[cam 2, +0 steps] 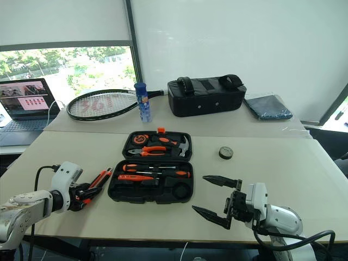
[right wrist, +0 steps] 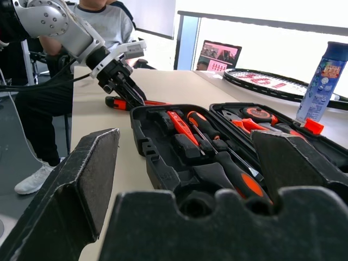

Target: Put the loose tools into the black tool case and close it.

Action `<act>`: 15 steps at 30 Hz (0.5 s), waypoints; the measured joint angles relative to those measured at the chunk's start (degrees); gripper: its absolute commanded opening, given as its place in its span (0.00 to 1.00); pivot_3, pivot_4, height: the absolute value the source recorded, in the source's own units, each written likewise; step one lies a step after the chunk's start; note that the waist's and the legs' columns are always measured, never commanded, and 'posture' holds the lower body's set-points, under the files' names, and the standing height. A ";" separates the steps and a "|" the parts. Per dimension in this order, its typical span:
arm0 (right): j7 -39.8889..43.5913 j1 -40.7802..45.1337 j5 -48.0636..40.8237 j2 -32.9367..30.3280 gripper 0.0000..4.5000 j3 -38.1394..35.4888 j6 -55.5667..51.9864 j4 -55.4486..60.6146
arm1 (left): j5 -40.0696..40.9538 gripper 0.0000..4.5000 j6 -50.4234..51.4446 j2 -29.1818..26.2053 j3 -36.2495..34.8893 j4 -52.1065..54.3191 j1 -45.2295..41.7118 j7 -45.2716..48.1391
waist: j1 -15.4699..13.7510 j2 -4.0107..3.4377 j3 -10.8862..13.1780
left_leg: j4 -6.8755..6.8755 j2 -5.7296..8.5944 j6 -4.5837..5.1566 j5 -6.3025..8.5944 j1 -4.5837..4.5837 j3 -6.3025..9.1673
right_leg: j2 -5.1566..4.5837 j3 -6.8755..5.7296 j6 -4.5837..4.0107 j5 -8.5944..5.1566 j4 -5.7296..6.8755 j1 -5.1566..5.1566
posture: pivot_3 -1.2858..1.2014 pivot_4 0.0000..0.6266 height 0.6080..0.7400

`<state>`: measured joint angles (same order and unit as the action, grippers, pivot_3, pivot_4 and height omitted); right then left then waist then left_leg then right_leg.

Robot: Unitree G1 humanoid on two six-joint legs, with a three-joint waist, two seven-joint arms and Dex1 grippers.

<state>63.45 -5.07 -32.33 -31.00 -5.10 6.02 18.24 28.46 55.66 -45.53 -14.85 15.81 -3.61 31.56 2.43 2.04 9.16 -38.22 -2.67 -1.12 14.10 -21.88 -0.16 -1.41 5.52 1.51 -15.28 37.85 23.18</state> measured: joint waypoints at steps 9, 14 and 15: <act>-0.56 -2.50 -0.65 -1.14 1.00 -3.09 -0.06 2.35 | 0.86 0.36 -27.84 -5.43 -2.13 -16.33 -4.27 28.66 | -0.46 0.07 0.07 | 0.00 0.00 -0.01 -0.01 -0.22 -0.02 | -0.01 -0.08 -0.11 0.03 -0.19 0.10 | 0.52 0.24 1.00; -0.70 -4.07 -2.26 -2.36 1.00 -4.84 -0.72 3.82 | 0.60 0.36 -35.84 -8.69 6.56 -17.12 -16.93 47.80 | -1.65 0.03 0.11 | 0.00 0.08 -0.01 0.00 -0.30 -0.05 | -0.03 -0.05 -0.05 0.04 -0.30 0.08 | 0.52 0.24 1.00; -0.76 -4.61 -2.49 -2.64 1.00 -5.07 -0.91 4.08 | -0.78 0.36 -37.06 -8.87 9.01 -17.24 -18.81 49.55 | -1.61 0.03 0.11 | 0.00 0.07 0.00 0.00 -0.31 -0.05 | -0.02 -0.03 -0.04 0.04 -0.32 0.08 | 0.52 0.24 1.00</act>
<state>62.70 -9.68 -34.82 -33.65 -10.17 5.11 22.32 27.68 18.60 -54.40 -5.84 -1.44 -22.42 81.11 0.82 2.06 9.27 -38.23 -2.60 -1.12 14.10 -22.19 -0.22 -1.43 5.49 1.47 -15.25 37.53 23.26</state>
